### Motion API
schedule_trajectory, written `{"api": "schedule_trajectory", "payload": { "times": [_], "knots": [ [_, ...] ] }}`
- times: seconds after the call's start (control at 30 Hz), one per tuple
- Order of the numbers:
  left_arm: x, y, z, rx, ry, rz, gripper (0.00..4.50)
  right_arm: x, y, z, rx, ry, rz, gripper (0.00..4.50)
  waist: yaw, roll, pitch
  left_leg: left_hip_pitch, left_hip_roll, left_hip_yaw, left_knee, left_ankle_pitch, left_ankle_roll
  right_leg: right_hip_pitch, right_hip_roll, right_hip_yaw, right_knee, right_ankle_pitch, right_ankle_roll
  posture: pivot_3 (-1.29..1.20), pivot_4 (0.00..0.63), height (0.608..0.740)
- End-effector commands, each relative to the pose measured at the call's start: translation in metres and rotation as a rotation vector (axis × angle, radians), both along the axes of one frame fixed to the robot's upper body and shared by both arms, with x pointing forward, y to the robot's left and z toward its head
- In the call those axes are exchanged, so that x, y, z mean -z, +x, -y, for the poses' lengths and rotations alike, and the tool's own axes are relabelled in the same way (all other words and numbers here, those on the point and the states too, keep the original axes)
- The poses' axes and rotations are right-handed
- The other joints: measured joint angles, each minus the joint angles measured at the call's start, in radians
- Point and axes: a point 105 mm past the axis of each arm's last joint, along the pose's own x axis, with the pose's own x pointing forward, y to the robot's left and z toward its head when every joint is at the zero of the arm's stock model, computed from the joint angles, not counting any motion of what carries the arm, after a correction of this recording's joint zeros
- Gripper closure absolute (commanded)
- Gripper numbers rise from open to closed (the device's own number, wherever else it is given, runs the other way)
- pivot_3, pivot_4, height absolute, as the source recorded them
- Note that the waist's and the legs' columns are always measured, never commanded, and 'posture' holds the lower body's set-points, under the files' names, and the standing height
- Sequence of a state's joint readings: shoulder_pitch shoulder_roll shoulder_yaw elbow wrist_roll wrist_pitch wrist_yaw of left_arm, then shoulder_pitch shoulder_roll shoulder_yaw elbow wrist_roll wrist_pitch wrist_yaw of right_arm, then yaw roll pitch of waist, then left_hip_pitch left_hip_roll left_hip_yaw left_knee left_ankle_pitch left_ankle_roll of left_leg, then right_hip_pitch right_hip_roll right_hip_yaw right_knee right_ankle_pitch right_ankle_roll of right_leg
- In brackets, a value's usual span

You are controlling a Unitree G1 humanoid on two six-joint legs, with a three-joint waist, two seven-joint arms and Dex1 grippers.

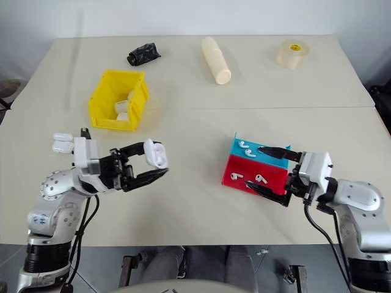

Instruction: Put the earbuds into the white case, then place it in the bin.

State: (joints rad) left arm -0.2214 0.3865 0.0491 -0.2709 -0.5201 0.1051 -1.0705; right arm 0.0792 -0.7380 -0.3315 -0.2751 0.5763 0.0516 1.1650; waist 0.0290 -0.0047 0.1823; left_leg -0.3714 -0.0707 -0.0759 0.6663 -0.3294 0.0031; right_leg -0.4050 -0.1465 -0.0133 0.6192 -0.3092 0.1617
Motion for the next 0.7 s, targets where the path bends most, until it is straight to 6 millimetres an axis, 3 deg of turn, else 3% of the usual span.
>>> {"api": "schedule_trajectory", "payload": {
  "times": [0.03,0.2,0.4,0.53,0.7],
  "knots": [
    [0.005,0.000,0.027,0.073,-0.029,0.092,1.70,-0.012,-0.006,0.022,0.060,-0.018,0.013,0.00,0.001,0.000,0.000,0.001,-0.001,0.000,0.001,0.000,0.001,0.003,0.000,0.000,-0.002,0.001,0.002,0.00,0.150,0.740],
    [0.020,-0.004,0.061,0.166,-0.050,0.207,1.70,-0.004,-0.022,0.048,0.148,-0.102,-0.027,0.00,-0.001,0.000,0.000,0.003,-0.002,0.000,0.000,0.000,0.002,0.008,0.001,-0.001,-0.010,0.003,0.005,0.00,0.150,0.740],
    [0.021,-0.004,0.066,0.208,-0.068,0.256,1.70,0.005,-0.038,0.052,0.209,-0.180,-0.070,0.00,-0.004,0.001,0.000,0.003,-0.002,0.001,0.000,-0.001,0.003,0.008,0.001,-0.001,-0.012,0.004,0.007,0.00,0.150,0.740],
    [0.022,0.000,0.064,0.195,-0.066,0.249,1.70,-0.005,-0.025,0.031,0.270,-0.156,-0.205,0.00,-0.007,0.002,-0.001,0.003,0.000,0.001,0.001,-0.001,0.003,0.009,0.001,0.001,-0.011,0.004,0.007,0.00,0.150,0.740],
    [0.022,0.003,0.067,0.168,-0.079,0.216,1.70,0.002,-0.006,0.004,0.297,-0.340,-0.360,0.00,0.000,0.002,-0.001,0.002,0.001,-0.001,0.002,-0.001,0.004,0.009,0.000,-0.001,-0.012,0.004,0.008,0.00,0.150,0.740]
  ]
}}
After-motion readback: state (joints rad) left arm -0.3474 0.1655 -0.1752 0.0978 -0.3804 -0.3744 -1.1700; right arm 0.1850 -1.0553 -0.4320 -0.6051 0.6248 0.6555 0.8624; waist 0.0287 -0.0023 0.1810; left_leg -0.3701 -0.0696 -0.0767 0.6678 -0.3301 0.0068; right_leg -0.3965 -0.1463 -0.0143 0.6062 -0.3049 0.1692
